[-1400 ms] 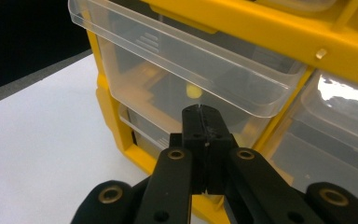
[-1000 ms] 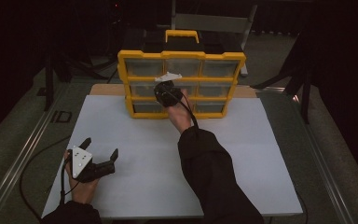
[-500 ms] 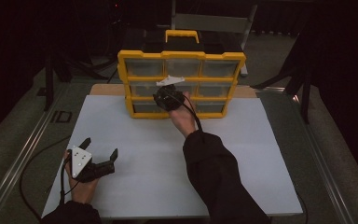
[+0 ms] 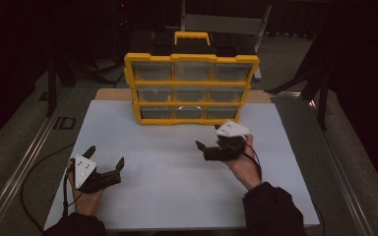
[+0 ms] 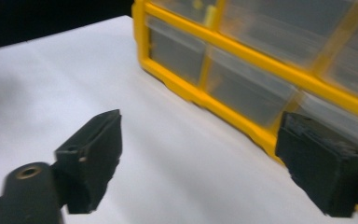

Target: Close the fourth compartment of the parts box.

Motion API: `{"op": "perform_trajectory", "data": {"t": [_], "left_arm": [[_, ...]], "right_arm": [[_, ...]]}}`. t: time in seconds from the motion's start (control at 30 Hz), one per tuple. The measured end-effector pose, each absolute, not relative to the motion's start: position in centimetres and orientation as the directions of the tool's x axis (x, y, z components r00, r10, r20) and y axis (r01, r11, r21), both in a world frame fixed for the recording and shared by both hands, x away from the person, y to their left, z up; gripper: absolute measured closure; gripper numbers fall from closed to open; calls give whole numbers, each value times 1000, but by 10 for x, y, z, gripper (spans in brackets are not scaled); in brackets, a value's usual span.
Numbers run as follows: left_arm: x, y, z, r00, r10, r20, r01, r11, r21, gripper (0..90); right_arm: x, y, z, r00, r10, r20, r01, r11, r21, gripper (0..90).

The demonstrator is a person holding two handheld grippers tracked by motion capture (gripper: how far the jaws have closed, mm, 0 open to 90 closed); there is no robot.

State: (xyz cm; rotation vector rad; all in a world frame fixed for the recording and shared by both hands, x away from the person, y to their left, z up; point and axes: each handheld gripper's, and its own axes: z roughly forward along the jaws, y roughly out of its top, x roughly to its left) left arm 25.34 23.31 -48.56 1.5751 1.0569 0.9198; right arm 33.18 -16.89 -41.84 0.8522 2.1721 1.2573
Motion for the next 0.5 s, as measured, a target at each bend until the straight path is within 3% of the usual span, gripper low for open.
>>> {"op": "perform_trajectory", "data": {"t": [0.3, 0.5], "left_arm": [[250, 239, -482, 322, 946, 39, 182, -103, 978, 7], [251, 237, -482, 344, 938, 43, 188, -114, 975, 7]], "right_arm": [[277, -254, -452, -596, 803, -27, 281, 240, 929, 113], [255, -281, -477, -562, 827, 14, 268, 166, 949, 115]]}}
